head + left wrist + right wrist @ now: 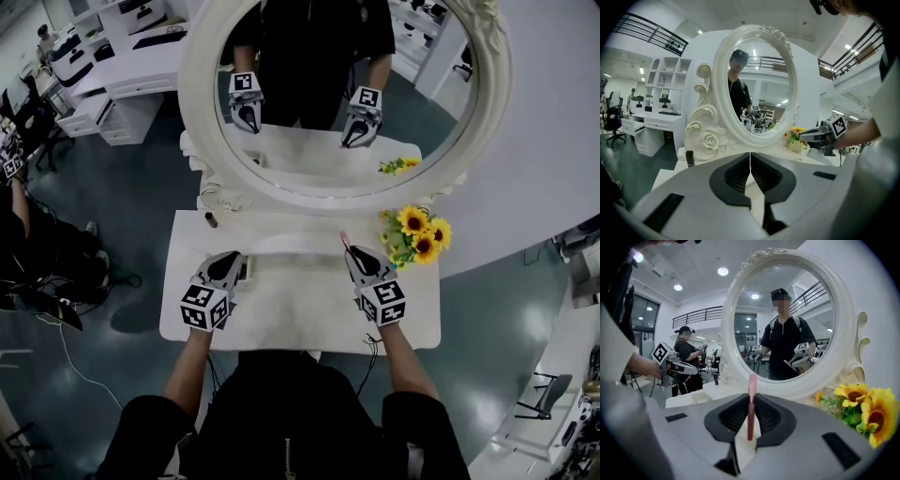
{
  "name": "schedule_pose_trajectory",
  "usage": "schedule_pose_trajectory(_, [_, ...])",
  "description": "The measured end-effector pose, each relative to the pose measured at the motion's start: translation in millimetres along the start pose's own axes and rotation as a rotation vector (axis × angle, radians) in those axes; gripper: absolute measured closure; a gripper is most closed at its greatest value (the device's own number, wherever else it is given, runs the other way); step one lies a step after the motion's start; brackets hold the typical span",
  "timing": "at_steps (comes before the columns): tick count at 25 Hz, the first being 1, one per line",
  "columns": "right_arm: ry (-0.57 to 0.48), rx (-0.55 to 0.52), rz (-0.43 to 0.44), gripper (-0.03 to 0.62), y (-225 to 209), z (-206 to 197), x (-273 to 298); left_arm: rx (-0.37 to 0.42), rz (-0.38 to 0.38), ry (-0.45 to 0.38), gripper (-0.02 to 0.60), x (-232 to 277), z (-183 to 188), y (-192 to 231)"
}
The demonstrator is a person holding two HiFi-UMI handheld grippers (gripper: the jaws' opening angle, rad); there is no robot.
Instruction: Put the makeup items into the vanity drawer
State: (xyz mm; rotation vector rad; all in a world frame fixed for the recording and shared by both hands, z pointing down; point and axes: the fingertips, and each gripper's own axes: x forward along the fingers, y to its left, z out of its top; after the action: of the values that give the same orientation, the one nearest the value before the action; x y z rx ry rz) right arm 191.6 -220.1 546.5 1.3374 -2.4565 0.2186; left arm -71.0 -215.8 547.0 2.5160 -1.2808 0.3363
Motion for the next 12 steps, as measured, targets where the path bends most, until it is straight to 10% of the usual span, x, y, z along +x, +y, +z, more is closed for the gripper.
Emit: schedule_pose_trajectory(12, [0.005, -0.091, 0.207, 0.543, 89.8, 30.2, 77.9, -0.053, 0.132, -0.022, 0.56, -49.3, -12.7, 62.5])
